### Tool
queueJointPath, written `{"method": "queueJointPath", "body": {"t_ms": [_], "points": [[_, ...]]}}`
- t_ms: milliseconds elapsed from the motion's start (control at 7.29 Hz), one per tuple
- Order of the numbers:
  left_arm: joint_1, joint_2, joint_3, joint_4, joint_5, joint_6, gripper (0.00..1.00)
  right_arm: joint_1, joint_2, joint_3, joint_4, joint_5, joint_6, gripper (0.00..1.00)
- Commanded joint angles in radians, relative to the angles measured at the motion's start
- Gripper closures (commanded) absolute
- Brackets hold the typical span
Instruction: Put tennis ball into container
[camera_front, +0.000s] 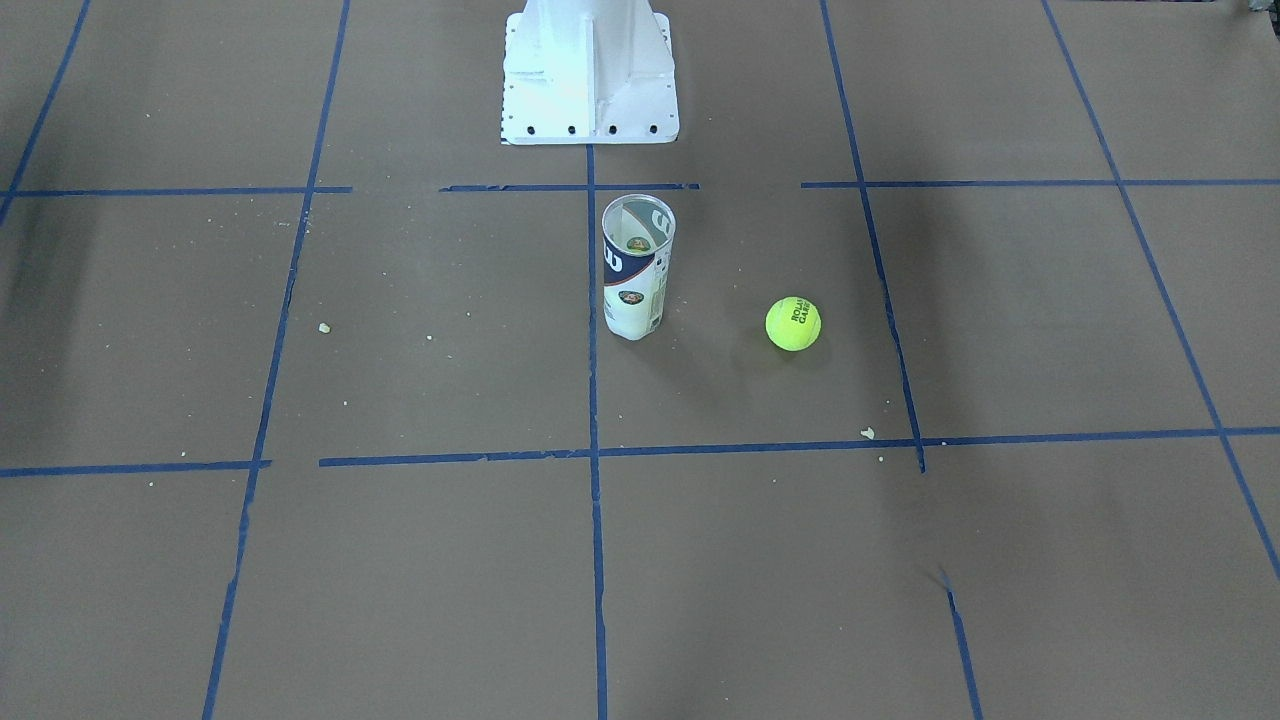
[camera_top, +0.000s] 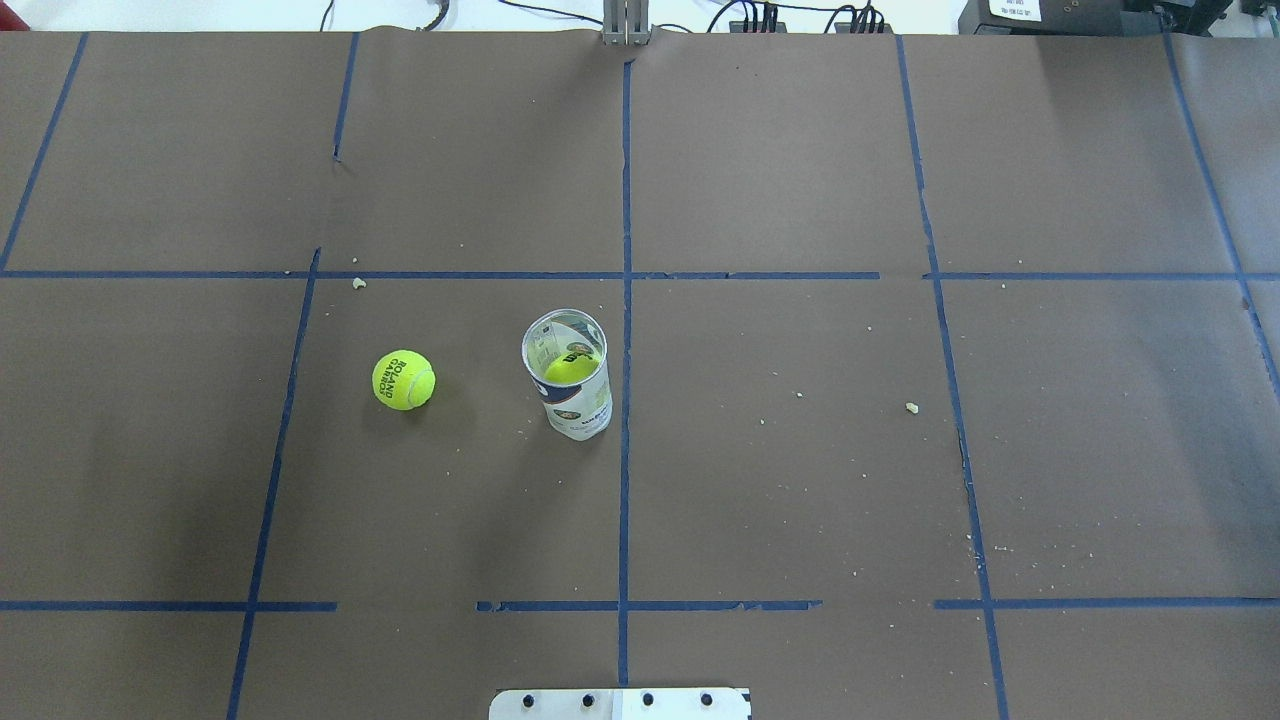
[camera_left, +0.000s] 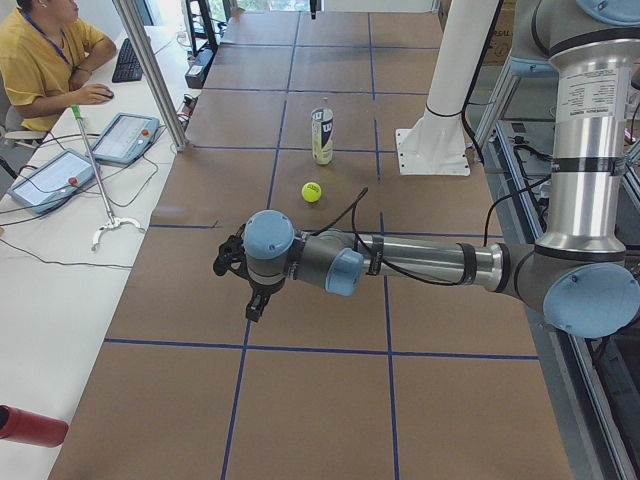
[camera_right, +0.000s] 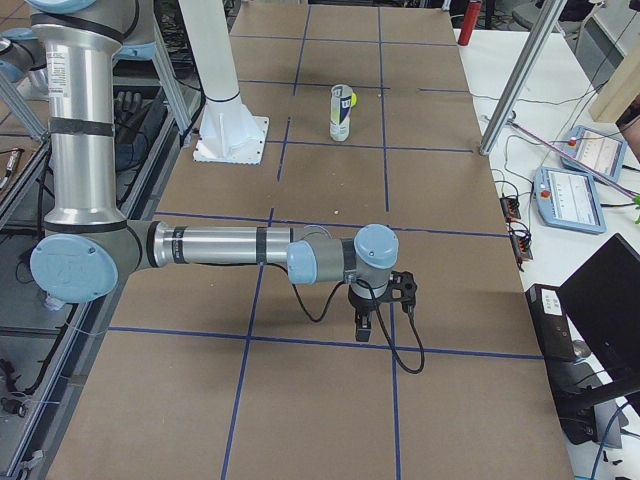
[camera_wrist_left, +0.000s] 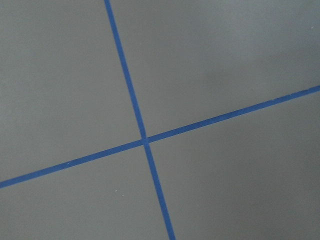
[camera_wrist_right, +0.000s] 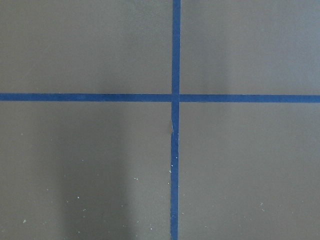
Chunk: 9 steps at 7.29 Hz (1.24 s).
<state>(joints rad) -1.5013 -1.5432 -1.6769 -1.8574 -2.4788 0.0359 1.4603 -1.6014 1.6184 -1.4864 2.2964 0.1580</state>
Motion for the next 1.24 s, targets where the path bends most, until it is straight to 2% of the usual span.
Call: {"method": "queueJointPath", "body": {"t_ms": [0,137,275,412,686,824,961,1098], "points": [[0.158,-0.014,-0.064,-0.089,0.007,-0.153,0.00,0.000,0.000,0.000,0.000,0.000,0.000,0.00],[0.268,-0.071,-0.125,-0.091,0.131,-0.339,0.00,0.000,0.000,0.000,0.000,0.000,0.000,0.00],[0.377,-0.145,-0.150,-0.091,0.311,-0.581,0.00,0.000,0.000,0.000,0.000,0.000,0.000,0.00],[0.456,-0.214,-0.136,-0.080,0.336,-0.834,0.00,0.000,0.000,0.000,0.000,0.000,0.000,0.00],[0.628,-0.291,-0.142,-0.080,0.375,-1.154,0.00,0.000,-0.002,0.000,0.000,0.000,0.000,0.00],[0.707,-0.345,-0.130,-0.071,0.459,-1.265,0.00,0.000,0.000,0.000,0.000,0.000,0.000,0.00],[0.778,-0.374,-0.113,-0.036,0.509,-1.281,0.00,0.000,0.000,0.000,0.000,0.000,0.000,0.00],[0.794,-0.408,-0.134,0.066,0.585,-1.278,0.00,0.000,0.000,0.000,0.000,0.000,0.000,0.00]]}}
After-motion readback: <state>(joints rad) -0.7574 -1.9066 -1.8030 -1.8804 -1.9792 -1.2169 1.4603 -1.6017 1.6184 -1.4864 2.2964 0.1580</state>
